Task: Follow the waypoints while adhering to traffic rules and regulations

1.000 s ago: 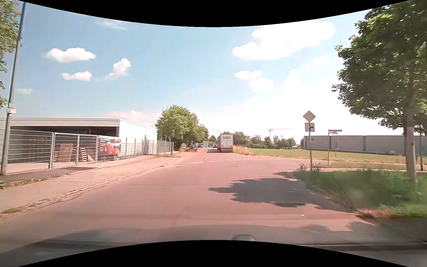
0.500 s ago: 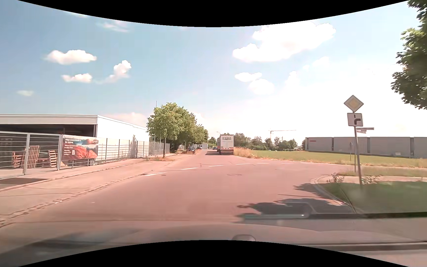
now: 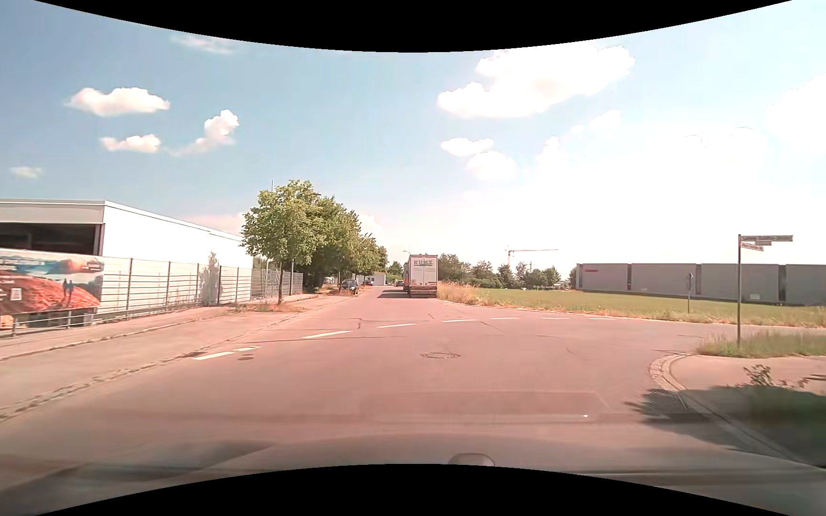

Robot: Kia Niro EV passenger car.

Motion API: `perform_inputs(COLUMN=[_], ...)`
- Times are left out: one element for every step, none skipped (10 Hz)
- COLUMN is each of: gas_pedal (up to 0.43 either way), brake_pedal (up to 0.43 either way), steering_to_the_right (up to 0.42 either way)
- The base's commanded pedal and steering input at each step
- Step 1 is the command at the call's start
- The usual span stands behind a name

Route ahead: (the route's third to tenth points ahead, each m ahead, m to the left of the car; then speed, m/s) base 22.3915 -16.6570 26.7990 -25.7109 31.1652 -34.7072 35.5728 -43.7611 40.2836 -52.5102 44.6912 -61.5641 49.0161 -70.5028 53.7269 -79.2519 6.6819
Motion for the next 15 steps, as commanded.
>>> perform_inputs(gas_pedal=[0.067,0.087,0.087,0.087,0.118,0.130,0.138,0.138,0.150,0.150,0.189,0.189,0.197,0.197,0.209], brake_pedal=[0.000,0.000,0.000,0.000,0.000,0.000,0.000,0.000,0.000,0.000,0.000,0.000,0.000,0.000,0.000], steering_to_the_right=[0.145,0.170,0.186,0.200,0.210,0.220,0.232,0.243,0.251,0.257,0.259,0.259,0.257,0.256,0.254])
